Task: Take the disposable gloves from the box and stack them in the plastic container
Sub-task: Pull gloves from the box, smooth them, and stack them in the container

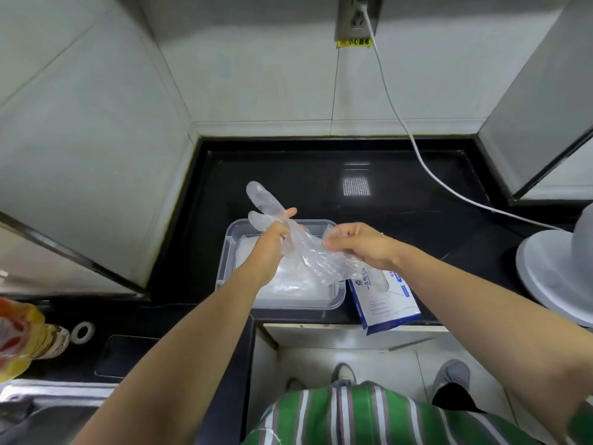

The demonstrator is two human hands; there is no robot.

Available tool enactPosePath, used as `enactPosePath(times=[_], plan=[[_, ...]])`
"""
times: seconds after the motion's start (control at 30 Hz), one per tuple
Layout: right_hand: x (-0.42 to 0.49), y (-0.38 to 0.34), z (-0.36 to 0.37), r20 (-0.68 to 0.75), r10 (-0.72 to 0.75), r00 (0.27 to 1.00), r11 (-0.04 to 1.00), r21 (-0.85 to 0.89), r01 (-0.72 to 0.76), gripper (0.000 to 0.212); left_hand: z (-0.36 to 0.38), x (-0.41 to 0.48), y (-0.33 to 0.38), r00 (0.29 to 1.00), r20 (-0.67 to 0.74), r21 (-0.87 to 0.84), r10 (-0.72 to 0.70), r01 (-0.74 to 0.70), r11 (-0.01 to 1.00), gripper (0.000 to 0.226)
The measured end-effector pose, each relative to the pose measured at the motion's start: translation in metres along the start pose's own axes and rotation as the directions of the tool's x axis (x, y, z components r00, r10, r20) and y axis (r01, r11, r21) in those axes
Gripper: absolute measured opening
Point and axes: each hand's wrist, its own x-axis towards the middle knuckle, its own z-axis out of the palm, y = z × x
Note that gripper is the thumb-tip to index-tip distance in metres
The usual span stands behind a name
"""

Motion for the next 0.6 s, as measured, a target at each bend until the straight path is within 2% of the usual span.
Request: enactPosePath(times=[0.07,0.13,0.17,0.3,0.37,0.43,0.5,0.6], plan=[[0.006,-0.004,0.009,-0.111,-0.074,0.991,0.997,0.013,0.076,0.012,-0.007,0.000,-0.002,0.996,0.083,-0.152,-0.042,0.054,0.987,0.048],[0.011,-0.008,0.017,-0.179,-0.135,0.974,0.990,0.023,0.141,0.018,-0.013,-0.002,-0.002,0.987,0.146,-0.192,-0.061,0.089,0.977,0.058],[0.013,-0.009,0.022,-0.207,-0.147,0.967,0.987,0.037,0.158,0.020,-0.017,-0.004,-0.002,0.985,0.158,-0.201,-0.065,0.096,0.975,0.057],[0.017,-0.011,0.031,-0.304,-0.162,0.939,0.971,0.122,0.207,0.024,-0.026,-0.007,-0.006,0.992,0.071,-0.228,-0.101,0.115,0.967,0.034],[0.019,-0.011,0.032,-0.326,-0.169,0.930,0.953,0.187,0.239,0.019,-0.030,-0.007,-0.008,0.995,0.018,-0.160,-0.097,0.099,0.982,0.041],[0.021,-0.012,0.035,-0.269,-0.125,0.955,0.945,0.261,0.197,0.022,-0.032,-0.008,-0.008,0.998,-0.010,-0.104,-0.057,0.056,0.993,0.043],[0.024,-0.011,0.038,-0.221,-0.063,0.973,0.978,0.182,0.104,0.021,-0.030,-0.010,-0.008,1.000,-0.026,-0.092,0.000,-0.002,0.996,0.037],[0.029,-0.011,0.046,-0.292,-0.030,0.956,0.991,0.119,0.067,0.020,-0.028,-0.011,-0.005,0.998,-0.051,-0.158,0.026,-0.034,0.987,0.048]])
